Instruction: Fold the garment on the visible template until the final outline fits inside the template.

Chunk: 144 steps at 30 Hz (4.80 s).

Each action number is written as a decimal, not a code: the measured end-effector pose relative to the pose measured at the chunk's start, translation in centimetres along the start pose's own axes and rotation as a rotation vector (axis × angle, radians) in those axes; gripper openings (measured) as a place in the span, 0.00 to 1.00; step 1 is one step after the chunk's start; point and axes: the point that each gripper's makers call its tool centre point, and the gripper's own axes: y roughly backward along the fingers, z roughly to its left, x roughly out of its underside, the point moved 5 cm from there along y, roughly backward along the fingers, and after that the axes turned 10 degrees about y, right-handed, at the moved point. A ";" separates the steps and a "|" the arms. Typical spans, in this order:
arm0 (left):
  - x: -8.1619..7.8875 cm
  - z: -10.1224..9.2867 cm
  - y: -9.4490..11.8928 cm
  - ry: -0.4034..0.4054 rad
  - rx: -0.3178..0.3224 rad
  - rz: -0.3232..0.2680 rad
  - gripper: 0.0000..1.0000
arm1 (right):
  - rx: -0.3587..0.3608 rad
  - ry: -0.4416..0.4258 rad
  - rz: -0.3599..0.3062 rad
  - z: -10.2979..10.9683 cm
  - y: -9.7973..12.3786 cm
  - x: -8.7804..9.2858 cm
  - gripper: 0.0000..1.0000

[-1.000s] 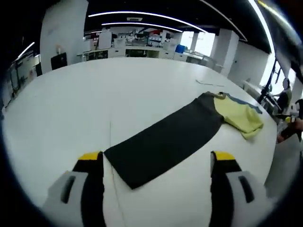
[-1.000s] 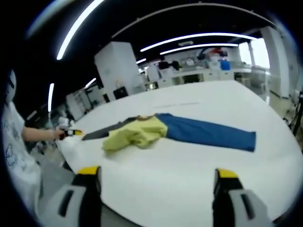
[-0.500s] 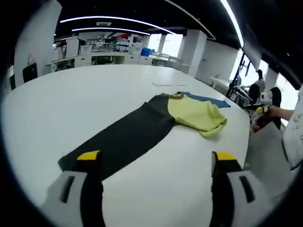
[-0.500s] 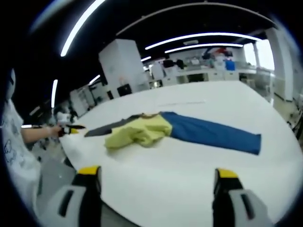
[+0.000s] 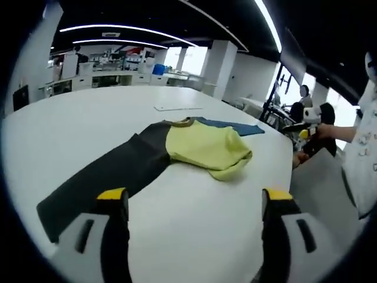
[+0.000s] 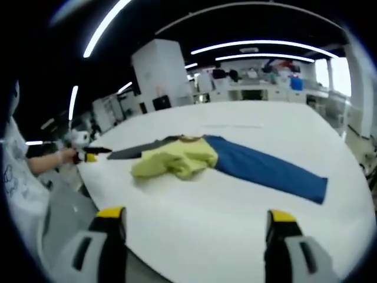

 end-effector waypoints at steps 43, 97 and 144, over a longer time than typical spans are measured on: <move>1.5 -6.0 -1.4 0.040 0.049 -0.060 0.84 | -0.171 0.582 0.100 6.0 -14.0 -6.1 0.56; 3.2 -6.2 -1.9 0.146 0.066 -0.064 0.80 | -0.158 0.830 0.040 6.9 -24.6 -19.5 0.00; 3.9 -5.9 -3.4 0.176 0.079 -0.041 0.76 | -0.038 0.734 0.209 1.1 -29.2 -16.5 0.28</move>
